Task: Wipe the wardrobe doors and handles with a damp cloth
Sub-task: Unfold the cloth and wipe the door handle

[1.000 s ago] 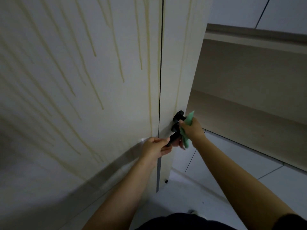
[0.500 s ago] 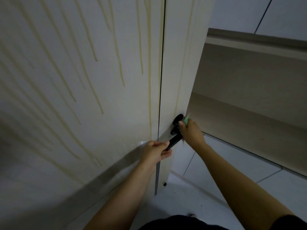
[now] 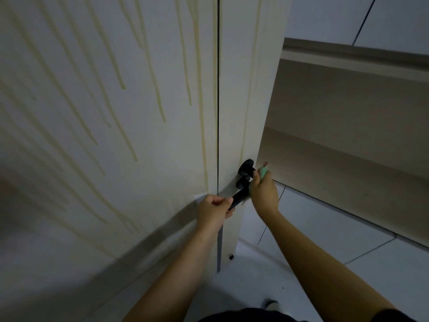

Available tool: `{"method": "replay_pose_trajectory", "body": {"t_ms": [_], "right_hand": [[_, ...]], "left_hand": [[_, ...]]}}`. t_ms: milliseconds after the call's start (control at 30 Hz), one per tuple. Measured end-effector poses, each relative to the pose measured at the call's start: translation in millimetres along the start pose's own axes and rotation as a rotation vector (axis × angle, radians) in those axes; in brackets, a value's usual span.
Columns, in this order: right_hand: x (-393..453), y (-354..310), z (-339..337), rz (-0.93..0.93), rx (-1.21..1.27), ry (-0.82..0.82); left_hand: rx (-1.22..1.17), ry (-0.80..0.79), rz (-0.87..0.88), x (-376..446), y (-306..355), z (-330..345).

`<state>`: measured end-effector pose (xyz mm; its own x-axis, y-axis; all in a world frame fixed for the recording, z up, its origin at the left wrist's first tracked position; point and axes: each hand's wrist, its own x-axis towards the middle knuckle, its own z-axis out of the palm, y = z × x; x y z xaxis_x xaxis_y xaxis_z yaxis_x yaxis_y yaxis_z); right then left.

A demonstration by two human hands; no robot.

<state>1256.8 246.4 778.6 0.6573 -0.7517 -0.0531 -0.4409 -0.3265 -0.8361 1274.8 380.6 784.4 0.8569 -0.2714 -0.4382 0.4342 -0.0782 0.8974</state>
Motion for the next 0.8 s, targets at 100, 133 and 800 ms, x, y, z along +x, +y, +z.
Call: {"method": "replay_pose_trajectory", "body": {"t_ms": [100, 133, 800], "right_hand": [[9, -3, -10, 0.035, 0.028, -0.074], [14, -4, -14, 0.040, -0.006, -0.083], [72, 58, -83, -0.142, 0.181, -0.640]], "left_hand": [[0.141, 0.051, 0.101, -2, 0, 6], [0.210, 0.068, 0.147, -3, 0, 9], [0.723, 0.504, 0.303, -14, 11, 121]]}}
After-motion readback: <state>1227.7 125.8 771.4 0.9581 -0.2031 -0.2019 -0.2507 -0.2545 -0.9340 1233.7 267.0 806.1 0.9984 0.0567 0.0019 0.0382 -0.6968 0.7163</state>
